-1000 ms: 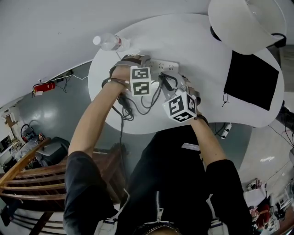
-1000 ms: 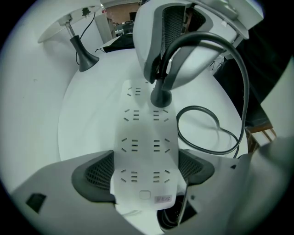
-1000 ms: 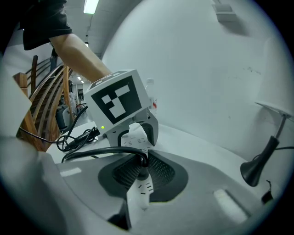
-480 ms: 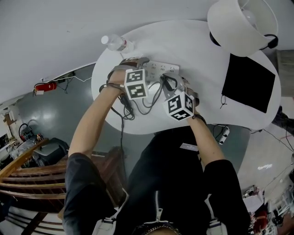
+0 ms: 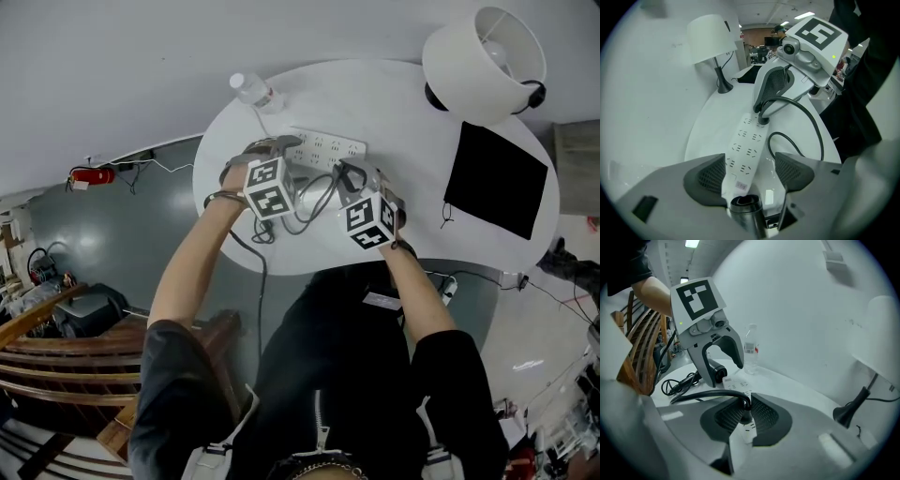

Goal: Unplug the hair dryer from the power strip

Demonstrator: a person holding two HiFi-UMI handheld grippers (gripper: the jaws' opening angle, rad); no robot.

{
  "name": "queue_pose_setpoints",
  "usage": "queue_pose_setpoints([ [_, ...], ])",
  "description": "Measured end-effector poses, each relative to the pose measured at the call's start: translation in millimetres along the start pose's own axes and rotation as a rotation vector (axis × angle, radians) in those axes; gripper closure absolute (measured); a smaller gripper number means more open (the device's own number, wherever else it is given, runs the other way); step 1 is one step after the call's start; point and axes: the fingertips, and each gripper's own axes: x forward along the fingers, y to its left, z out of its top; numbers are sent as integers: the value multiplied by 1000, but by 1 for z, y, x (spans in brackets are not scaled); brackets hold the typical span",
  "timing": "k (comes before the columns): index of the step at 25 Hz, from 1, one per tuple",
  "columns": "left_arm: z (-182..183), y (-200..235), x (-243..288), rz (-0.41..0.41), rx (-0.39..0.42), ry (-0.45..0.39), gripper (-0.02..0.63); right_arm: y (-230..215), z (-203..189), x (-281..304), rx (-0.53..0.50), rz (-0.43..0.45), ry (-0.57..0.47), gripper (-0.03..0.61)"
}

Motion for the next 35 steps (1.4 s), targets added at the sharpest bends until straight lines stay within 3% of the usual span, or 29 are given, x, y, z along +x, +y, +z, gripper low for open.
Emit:
queue_pose_setpoints([
  [2,3,1,-10,39,-26,-27,354,-3,9,-12,1,-7,-17,532],
  [6,7,5,-34,128,-80,-92,493,-7,38,-37,0,-34,-77,532],
  [10,15,10,-62,228,-133,-167,580,-8,62,-61,-18,-59,-121,532],
  [16,27,7,-97,317,-206,-257,597,-7,89,-92,-31,-116,-200,532],
  [24,29,-4,-146,416,-355,-394,597,-5,96,-128,-28,-166,-264,532],
  [35,30,-37,-198,517,-386,-481,597,2,107,-182,-36,-218,-338,532],
])
